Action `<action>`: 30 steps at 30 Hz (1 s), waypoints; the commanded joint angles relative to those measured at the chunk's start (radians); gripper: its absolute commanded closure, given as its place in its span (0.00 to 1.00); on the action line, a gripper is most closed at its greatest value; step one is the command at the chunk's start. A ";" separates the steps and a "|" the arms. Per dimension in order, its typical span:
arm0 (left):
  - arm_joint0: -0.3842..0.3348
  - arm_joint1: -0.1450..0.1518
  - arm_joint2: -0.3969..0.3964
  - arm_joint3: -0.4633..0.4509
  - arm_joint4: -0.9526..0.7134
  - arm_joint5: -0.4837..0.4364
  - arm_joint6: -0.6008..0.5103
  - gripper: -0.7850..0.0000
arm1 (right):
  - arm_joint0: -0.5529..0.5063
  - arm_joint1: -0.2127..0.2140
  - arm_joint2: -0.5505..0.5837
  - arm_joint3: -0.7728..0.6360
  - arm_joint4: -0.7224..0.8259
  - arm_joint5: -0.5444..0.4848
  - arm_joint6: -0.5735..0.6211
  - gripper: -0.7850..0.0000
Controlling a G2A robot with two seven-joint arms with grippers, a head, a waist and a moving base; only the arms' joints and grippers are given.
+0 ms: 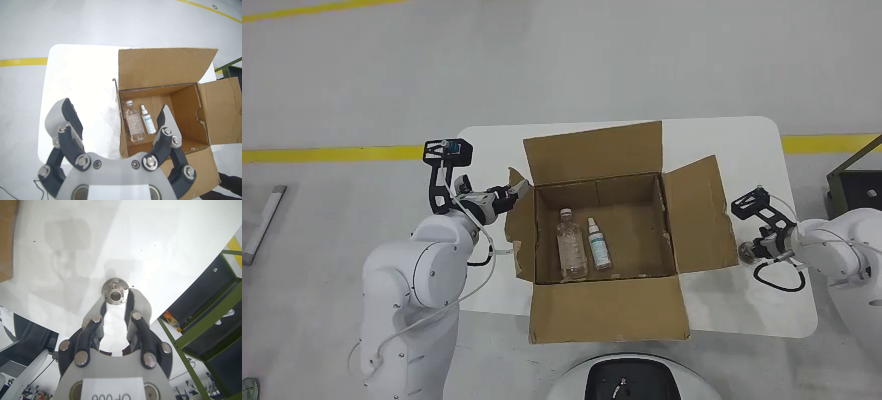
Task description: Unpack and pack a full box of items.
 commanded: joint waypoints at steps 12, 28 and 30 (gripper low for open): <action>0.000 0.000 0.000 0.000 0.000 0.000 0.000 0.00 | 0.017 0.002 -0.051 0.033 -0.048 0.025 -0.002 0.52; 0.000 0.000 0.000 0.000 0.000 0.000 0.000 0.00 | 0.053 0.001 -0.092 0.098 -0.040 0.016 -0.024 0.55; 0.000 0.000 0.000 0.000 0.000 0.000 0.000 0.00 | 0.053 0.002 -0.092 0.092 -0.041 0.015 -0.021 0.55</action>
